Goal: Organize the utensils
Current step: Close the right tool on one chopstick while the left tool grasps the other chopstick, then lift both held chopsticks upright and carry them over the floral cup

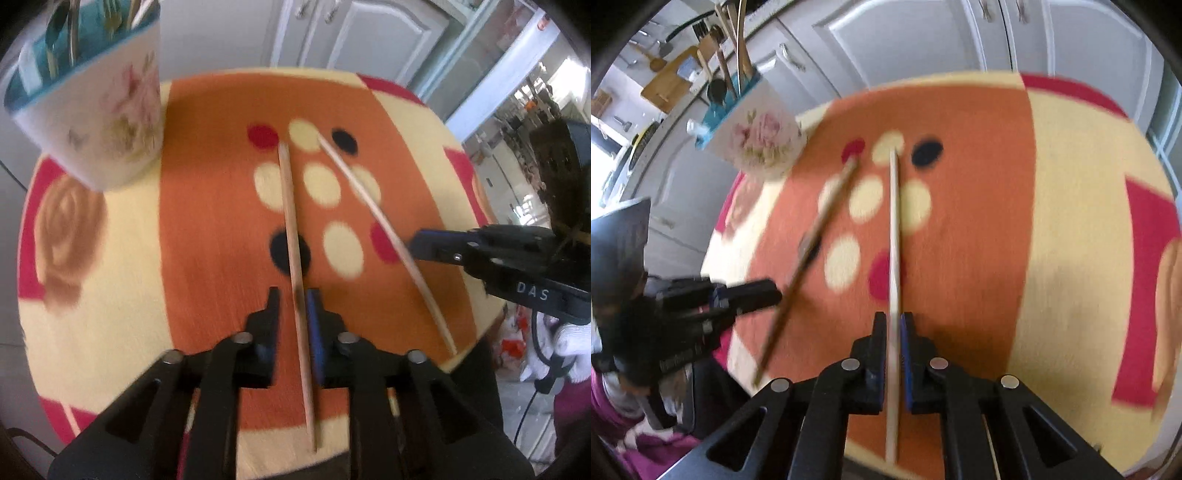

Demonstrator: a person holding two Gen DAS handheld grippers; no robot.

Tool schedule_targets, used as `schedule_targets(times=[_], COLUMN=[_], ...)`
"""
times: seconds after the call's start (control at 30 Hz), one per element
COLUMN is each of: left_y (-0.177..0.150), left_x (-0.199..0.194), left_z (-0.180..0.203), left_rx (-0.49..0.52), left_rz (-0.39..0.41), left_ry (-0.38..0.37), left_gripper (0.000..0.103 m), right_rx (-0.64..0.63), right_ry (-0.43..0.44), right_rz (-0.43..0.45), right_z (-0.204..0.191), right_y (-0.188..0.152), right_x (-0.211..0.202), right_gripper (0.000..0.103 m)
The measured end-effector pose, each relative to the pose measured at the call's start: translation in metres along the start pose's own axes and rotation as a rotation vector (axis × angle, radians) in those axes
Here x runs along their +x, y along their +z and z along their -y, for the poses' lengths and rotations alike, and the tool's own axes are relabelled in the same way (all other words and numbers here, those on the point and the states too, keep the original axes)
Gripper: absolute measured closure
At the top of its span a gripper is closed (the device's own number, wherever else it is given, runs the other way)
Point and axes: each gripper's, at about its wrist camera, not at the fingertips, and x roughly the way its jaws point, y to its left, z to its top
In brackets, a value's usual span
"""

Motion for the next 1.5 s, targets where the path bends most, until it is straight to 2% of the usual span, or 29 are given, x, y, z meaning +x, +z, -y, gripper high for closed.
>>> schedule_targets(times=[0.07, 0.13, 0.23, 0.37, 0.43, 0.57, 0.6, 0.67, 0.73, 0.87, 0.97, 1.1, 1.17, 1.2, 1.27, 1.3, 1.37, 1.4, 1.43, 1.5], left_y=[0.014, 0.029, 0.046, 0.060, 0.063, 0.069, 0.070, 0.069, 0.067, 0.062, 0.062, 0.057, 0.049, 0.046, 0.044, 0.042, 0.040, 0.037, 0.037, 0.034], left_x=[0.005, 0.012, 0.026, 0.044, 0.046, 0.050, 0.051, 0.049, 0.044, 0.006, -0.014, -0.026, -0.034, -0.038, -0.044, -0.049, -0.059, -0.066, -0.073, -0.089], left_z=[-0.001, -0.002, -0.003, -0.003, -0.002, 0.003, 0.005, 0.004, -0.001, -0.005, -0.004, -0.008, -0.008, -0.007, -0.009, -0.011, -0.015, -0.018, -0.020, -0.024], left_rx=[-0.007, -0.015, -0.015, 0.000, 0.019, 0.058, 0.069, 0.076, 0.040, 0.017, 0.027, 0.004, 0.003, 0.003, -0.002, -0.008, -0.021, -0.028, -0.035, -0.039], left_rz=[0.013, 0.025, 0.025, -0.001, 0.011, 0.000, -0.003, -0.002, -0.007, 0.059, 0.097, 0.103, 0.113, 0.121, 0.131, 0.135, 0.150, 0.158, 0.169, 0.195], left_ry=[-0.008, 0.011, 0.036, 0.049, 0.058, 0.088, 0.098, 0.093, 0.030, -0.038, -0.026, -0.027, -0.033, -0.031, -0.033, -0.035, -0.037, -0.041, -0.048, -0.057], left_gripper=[0.069, 0.069, 0.069, 0.069, 0.069, 0.070, 0.075, 0.096, 0.097, 0.097, 0.097, 0.097, 0.097, 0.097, 0.097, 0.097, 0.097, 0.097, 0.097, 0.097], right_rx=[-0.008, -0.028, -0.041, -0.061, -0.075, -0.065, -0.063, -0.045, -0.043, -0.035, -0.075, -0.085, -0.079, -0.081, -0.094, -0.106, -0.149, -0.180, -0.211, -0.196], right_ry=[-0.003, -0.024, -0.041, -0.056, -0.078, -0.027, -0.019, -0.007, -0.009, 0.062, 0.062, -0.019, -0.040, -0.050, -0.078, -0.093, -0.144, -0.174, -0.211, -0.213], right_rz=[0.020, 0.032, 0.004, -0.030, -0.050, -0.041, -0.040, -0.033, -0.016, 0.041, 0.082, 0.059, 0.039, 0.038, 0.020, 0.002, -0.015, 0.010, 0.014, 0.012], right_z=[-0.005, -0.009, -0.006, -0.002, 0.000, 0.004, 0.004, 0.008, 0.008, 0.000, -0.009, -0.011, -0.013, -0.013, -0.014, -0.016, -0.020, -0.024, -0.026, -0.022], right_y=[0.019, 0.037, 0.058, 0.075, 0.080, 0.091, 0.092, 0.093, 0.088, 0.083, 0.078, 0.083, 0.085, 0.086, 0.088, 0.090, 0.093, 0.094, 0.095, 0.096], right_x=[0.003, 0.009, 0.021, 0.033, 0.040, 0.046, 0.047, 0.045, 0.038, 0.013, -0.011, 0.001, 0.014, 0.019, 0.030, 0.038, 0.052, 0.054, 0.057, 0.056], right_gripper=[0.096, 0.096, 0.096, 0.096, 0.096, 0.096, 0.096, 0.096, 0.097, 0.097, 0.097, 0.096, 0.084, 0.068, 0.066, 0.066, 0.076, 0.089, 0.097, 0.097])
